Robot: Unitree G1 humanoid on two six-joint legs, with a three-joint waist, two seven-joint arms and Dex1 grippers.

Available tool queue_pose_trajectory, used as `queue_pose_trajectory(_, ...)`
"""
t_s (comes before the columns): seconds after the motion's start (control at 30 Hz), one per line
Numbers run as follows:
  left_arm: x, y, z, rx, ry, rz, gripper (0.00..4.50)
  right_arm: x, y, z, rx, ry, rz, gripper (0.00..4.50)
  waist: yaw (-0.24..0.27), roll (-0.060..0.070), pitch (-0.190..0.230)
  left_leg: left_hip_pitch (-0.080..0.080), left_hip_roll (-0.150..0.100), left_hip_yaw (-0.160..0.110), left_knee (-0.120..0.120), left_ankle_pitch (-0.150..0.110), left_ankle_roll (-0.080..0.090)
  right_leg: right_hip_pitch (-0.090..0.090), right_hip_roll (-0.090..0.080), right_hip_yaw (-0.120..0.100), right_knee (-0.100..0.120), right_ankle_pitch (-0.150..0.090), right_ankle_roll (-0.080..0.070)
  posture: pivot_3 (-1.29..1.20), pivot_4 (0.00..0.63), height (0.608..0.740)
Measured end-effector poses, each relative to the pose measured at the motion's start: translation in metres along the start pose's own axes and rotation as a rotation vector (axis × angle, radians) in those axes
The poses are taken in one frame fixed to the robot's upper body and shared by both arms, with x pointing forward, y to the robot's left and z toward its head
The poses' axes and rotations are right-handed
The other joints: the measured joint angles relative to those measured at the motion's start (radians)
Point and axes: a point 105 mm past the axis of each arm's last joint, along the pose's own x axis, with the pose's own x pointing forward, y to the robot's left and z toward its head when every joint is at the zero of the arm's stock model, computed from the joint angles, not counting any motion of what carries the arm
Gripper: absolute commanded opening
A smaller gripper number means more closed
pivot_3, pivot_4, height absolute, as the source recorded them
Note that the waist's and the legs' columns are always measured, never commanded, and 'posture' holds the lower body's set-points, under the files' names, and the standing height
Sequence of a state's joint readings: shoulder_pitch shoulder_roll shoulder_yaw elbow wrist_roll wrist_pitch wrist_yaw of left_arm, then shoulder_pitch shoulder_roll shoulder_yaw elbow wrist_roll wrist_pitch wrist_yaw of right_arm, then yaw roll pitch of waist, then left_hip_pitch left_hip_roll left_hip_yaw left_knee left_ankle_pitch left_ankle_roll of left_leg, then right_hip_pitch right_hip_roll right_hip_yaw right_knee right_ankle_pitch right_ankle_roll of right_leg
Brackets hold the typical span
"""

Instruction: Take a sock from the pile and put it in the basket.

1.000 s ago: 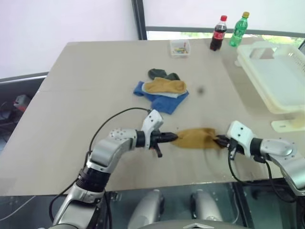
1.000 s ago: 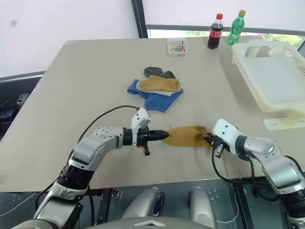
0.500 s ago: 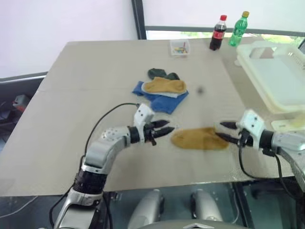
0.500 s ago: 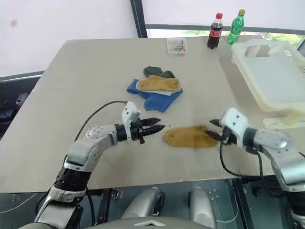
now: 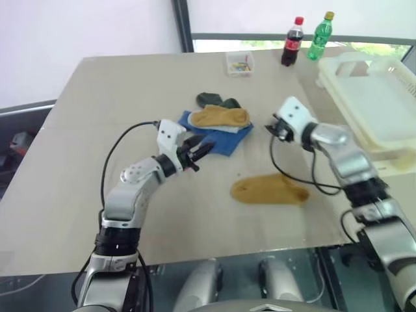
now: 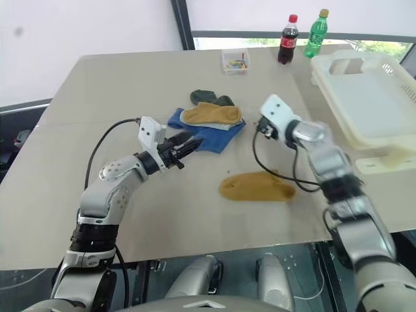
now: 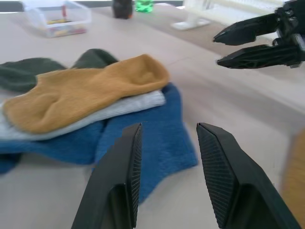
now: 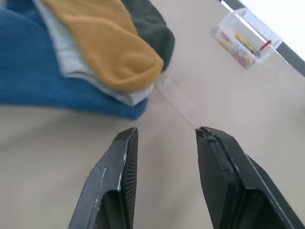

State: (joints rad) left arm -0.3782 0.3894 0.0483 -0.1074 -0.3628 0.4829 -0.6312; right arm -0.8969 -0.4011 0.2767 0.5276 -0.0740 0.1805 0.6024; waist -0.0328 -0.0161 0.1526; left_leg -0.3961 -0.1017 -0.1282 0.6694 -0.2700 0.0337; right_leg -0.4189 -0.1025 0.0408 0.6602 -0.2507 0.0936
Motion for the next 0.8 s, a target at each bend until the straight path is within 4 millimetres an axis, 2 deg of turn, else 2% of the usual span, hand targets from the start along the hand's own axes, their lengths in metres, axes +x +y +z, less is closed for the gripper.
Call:
queue_pose_trajectory(0.1, -0.009, 0.002, -0.003, -0.006, -0.001, 0.044, 1.94, 0.021, 0.007, 0.006, -0.048, -0.011, 0.025, 1.98, -0.011, 0.0, 0.0, 0.0, 0.0, 0.0, -0.001, 0.0, 0.0, 0.0, 0.0, 0.0, -0.001, 0.0, 0.0, 0.0, 0.15, 0.74)
queue_pose_trajectory(0.23, -0.016, 0.001, -0.001, -0.012, -0.011, 0.067, 1.94, 0.03, 0.016, 0.002, -0.09, -0.006, 0.055, 1.98, -0.011, 0.0, 0.0, 0.0, 0.0, -0.001, 0.0, 0.0, 0.0, 0.0, 0.0, 0.0, 0.0, 0.0, 0.0, 0.0, 0.15, 0.74)
queue_pose_trajectory(0.37, -0.034, -0.003, 0.008, -0.05, -0.054, 0.071, 1.94, 0.042, 0.032, 0.006, -0.22, -0.009, 0.103, 1.98, -0.023, 0.001, 0.0, 0.0, 0.0, 0.0, 0.0, 0.0, 0.0, -0.001, 0.001, 0.001, 0.001, 0.0, 0.0, 0.0, 0.15, 0.74)
queue_pose_trajectory(0.8, -0.064, -0.011, 0.018, -0.062, -0.073, 0.003, 1.94, 0.053, 0.042, 0.008, -0.431, -0.018, 0.072, 1.98, -0.038, 0.002, 0.0, 0.0, 0.001, 0.0, 0.0, 0.0, -0.001, -0.001, 0.002, 0.001, 0.002, 0.0, 0.0, 0.0, 0.15, 0.74)
